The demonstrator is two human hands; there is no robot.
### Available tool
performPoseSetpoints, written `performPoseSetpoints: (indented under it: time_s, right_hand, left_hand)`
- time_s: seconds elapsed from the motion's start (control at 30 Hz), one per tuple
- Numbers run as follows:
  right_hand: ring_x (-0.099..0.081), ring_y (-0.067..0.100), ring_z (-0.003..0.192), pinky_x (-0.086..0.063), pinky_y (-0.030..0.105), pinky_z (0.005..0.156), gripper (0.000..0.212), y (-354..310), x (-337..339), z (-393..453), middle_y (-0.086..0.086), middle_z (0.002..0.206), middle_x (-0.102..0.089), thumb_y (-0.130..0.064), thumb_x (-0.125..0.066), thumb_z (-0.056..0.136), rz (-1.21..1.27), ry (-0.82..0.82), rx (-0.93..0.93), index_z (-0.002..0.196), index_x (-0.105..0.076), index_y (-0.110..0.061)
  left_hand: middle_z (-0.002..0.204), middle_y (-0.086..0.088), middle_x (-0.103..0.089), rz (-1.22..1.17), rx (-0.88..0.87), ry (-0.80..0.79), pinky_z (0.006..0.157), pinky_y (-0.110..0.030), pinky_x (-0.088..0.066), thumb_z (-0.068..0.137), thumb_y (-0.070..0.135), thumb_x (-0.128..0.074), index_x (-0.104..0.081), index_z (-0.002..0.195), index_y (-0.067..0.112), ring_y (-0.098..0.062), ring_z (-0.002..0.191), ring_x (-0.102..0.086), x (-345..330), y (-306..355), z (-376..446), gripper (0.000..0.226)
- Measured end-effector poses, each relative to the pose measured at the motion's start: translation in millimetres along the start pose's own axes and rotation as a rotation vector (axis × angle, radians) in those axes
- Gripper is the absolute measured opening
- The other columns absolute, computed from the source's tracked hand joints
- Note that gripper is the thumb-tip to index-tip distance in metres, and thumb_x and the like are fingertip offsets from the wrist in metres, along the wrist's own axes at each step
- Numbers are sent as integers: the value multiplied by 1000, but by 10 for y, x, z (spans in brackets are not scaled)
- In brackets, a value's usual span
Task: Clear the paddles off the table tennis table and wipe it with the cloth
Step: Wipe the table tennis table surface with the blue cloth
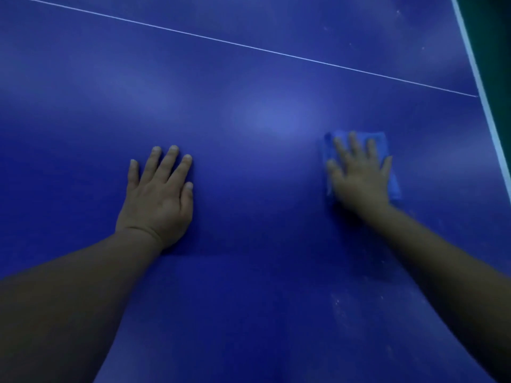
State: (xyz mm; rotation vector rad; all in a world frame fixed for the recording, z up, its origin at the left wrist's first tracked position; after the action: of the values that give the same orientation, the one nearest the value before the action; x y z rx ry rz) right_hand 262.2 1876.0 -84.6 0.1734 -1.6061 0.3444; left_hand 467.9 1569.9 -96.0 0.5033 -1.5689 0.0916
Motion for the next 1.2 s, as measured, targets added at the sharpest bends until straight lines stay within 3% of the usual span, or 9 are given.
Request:
performPoseSetpoints:
  time_s: [0.2, 0.4, 0.5, 0.67, 0.77, 0.9, 0.97, 1.1, 1.2]
  right_hand:
    - [-19, 38, 152, -12, 71, 114, 56, -95, -160, -1721, -3, 165, -26, -54, -42, 99, -62, -147, 984, 153, -33, -41]
    - [-1, 24, 155, -1, 63, 120, 58, 270, 77, -778, -10, 168, -9, -52, -32, 103, 43, -60, -79, 158, -18, -41]
    - [-9, 31, 154, -5, 69, 117, 60, -35, -95, -1664, -4, 167, -20, -55, -33, 99, 11, -12, 119, 156, -28, -36]
    - [-18, 37, 152, -11, 71, 115, 56, -72, -167, -3069, -2, 164, -28, -54, -39, 101, -48, -157, 955, 154, -35, -38]
    - [-22, 37, 151, -16, 76, 111, 60, 188, -40, -2400, 2, 161, -34, -54, -37, 95, -24, -81, 478, 152, -34, -34]
    - [2, 27, 155, 0, 66, 119, 61, 127, -4, -2187, -8, 169, -6, -56, -27, 102, 49, -77, -196, 159, -16, -39]
    - [-4, 31, 155, -3, 70, 117, 60, -275, -122, -2708, -5, 168, -13, -54, -33, 101, 21, -44, -26, 158, -23, -37]
    - [-10, 33, 154, -9, 69, 117, 58, -489, -271, -3872, -5, 167, -18, -58, -30, 102, -43, -174, 790, 157, -23, -40]
    - [-18, 37, 152, -16, 73, 114, 59, -94, -141, -3402, 0, 163, -29, -56, -33, 98, -66, -155, 674, 153, -30, -36]
  left_hand:
    - [167, -1, -17, 30, 8, 5, 123, -53, -1, 103, 41, -23, -26, 158, 21, -23, 154, -5, -4, 12, 2, 58]
    - [167, -5, -15, 66, 29, -16, 123, -52, -3, 105, 42, -24, -20, 159, 18, -26, 154, -6, 50, 35, -164, 60]
    - [167, -6, -17, -14, -39, -41, 124, -48, -2, 104, 41, -25, -24, 158, 14, -24, 155, -7, 66, 58, -614, 60]
    - [164, -8, -24, -91, -133, -86, 124, -49, -8, 97, 46, -23, -35, 154, 10, -25, 154, -14, 88, -31, -1818, 69]
    - [161, -11, -30, -51, -147, -90, 122, -54, -15, 97, 42, -28, -43, 150, 7, -29, 151, -21, 65, -217, -2488, 65]
    - [163, -10, -24, 17, -112, -112, 122, -56, -14, 99, 42, -27, -37, 153, 8, -28, 153, -15, 37, -409, -3093, 64]
    - [164, -8, -20, 26, -94, -125, 122, -55, -11, 99, 43, -26, -31, 155, 10, -26, 154, -10, 10, -455, -3232, 65]
    - [165, -7, -18, 29, -102, -114, 123, -56, -8, 99, 43, -25, -27, 155, 13, -25, 155, -8, -37, -473, -3268, 64]
    - [166, -7, -17, 26, -106, -107, 123, -54, -4, 99, 43, -25, -27, 156, 13, -24, 155, -5, -54, -503, -3274, 65]
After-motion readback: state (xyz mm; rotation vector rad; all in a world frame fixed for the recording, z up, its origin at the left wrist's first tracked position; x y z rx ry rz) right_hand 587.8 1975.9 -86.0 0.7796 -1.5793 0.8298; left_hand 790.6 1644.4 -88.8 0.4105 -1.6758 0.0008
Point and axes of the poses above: each hand's wrist, its own z-axis towards the middle knuckle, its own x-axis out of the back of the hand, y = z × x, the point moved 1 cm from there along z, towards the middle knuckle
